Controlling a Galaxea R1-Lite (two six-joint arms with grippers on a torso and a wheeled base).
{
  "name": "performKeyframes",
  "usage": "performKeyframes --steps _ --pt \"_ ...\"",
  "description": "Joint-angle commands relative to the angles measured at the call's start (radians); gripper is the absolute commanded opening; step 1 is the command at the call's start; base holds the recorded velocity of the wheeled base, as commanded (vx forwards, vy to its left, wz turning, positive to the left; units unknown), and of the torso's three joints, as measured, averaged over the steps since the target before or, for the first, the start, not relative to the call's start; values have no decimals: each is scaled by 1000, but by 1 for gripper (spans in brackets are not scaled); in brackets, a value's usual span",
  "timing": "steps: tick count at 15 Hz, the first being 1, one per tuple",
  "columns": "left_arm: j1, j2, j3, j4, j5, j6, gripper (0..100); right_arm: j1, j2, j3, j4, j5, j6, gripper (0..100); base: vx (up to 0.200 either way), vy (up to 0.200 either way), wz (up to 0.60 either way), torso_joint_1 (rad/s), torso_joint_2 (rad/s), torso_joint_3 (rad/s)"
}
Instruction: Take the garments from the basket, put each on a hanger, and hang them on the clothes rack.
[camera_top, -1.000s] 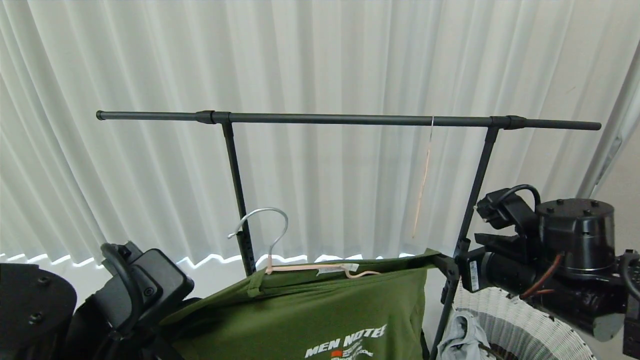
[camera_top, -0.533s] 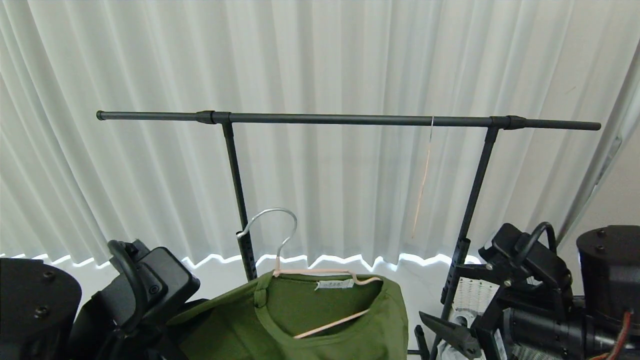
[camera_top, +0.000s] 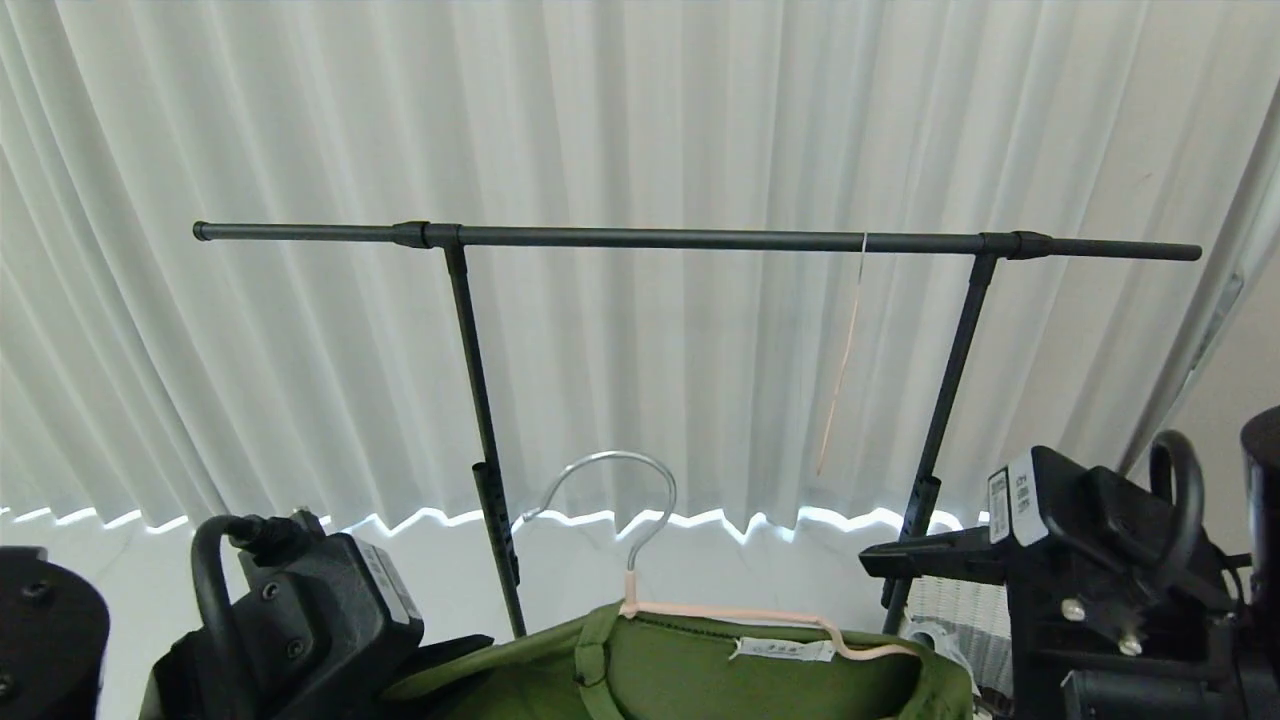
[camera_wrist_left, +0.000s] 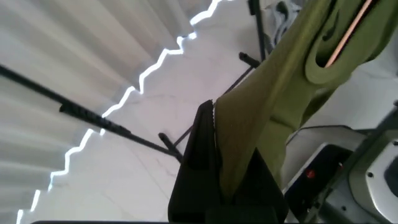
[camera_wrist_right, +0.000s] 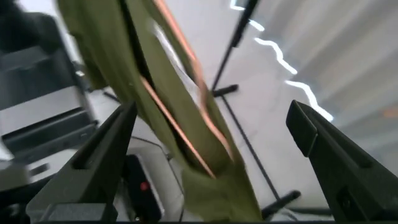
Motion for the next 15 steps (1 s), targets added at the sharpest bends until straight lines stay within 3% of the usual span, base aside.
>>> performKeyframes --steps 1,5,15 --pt "-42 1 12 -6 1 4 0 80 56 -50 23 3 -3 100 0 0 0 0 0 0" --pt "-72 0 24 -6 2 85 0 138 82 -56 85 3 -17 100 0 0 0 0 0 0" --pt "-94 -5 17 -36 1 83 0 152 152 -78 97 -6 -9 100 0 0 0 0 0 0"
